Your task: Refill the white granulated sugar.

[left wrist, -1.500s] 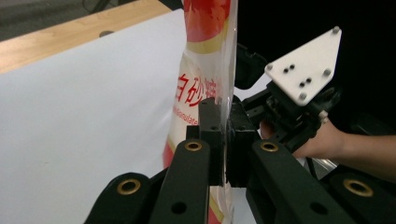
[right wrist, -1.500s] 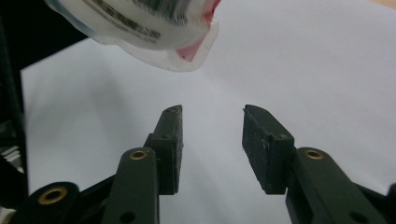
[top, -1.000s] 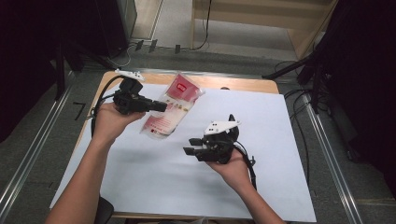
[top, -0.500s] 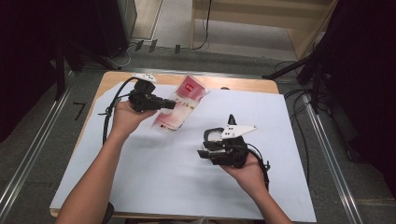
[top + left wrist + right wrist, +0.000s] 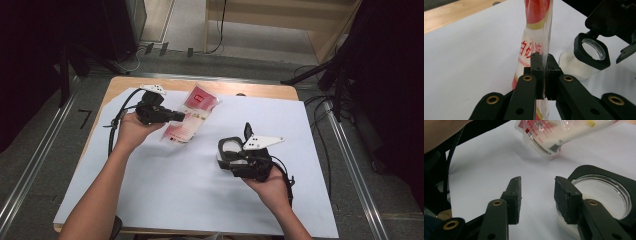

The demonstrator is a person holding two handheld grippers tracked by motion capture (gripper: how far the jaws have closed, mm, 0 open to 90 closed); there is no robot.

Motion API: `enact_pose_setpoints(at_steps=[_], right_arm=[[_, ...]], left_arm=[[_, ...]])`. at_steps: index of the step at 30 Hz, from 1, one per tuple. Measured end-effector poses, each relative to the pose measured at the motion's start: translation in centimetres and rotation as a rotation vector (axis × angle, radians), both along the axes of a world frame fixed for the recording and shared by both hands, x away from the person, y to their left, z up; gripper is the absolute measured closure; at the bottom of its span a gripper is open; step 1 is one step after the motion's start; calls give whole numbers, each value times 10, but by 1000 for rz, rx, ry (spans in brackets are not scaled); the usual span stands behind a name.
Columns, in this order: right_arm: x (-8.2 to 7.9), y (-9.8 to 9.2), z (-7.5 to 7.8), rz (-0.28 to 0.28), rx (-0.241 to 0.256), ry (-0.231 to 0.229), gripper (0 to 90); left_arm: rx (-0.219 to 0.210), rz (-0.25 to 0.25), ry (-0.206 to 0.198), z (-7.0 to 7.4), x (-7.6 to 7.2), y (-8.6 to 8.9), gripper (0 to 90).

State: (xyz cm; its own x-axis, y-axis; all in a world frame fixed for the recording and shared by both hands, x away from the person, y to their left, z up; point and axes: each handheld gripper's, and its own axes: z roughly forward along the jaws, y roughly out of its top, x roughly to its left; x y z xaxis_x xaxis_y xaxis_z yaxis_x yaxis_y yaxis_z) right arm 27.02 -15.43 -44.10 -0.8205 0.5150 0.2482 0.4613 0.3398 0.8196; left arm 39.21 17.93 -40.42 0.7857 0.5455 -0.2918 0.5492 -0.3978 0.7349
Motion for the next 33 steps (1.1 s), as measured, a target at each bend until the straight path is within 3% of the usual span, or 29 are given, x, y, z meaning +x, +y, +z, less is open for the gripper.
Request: enact_pose_setpoints(at_steps=[5,9,11,20,30,33], right_arm=[[-5,-3,0,-4,-35,-24,573],[-6,-6,-2,-16,-42,-15,572],[-7,-7,-2,-20,-36,-20,572],[-8,-7,-2,-24,-36,-29,566],[-8,-3,-5,-18,-72,-39,563],[-8,-4,-5,-19,-60,-31,562]], left_arm=[[38,-1,-3,1,-6,6,884],[35,1,2,0,-10,14,883],[26,5,24,-1,-12,17,880],[35,13,22,-7,-26,36,867],[31,29,39,-14,-38,51,857],[34,17,19,-15,-41,52,850]])
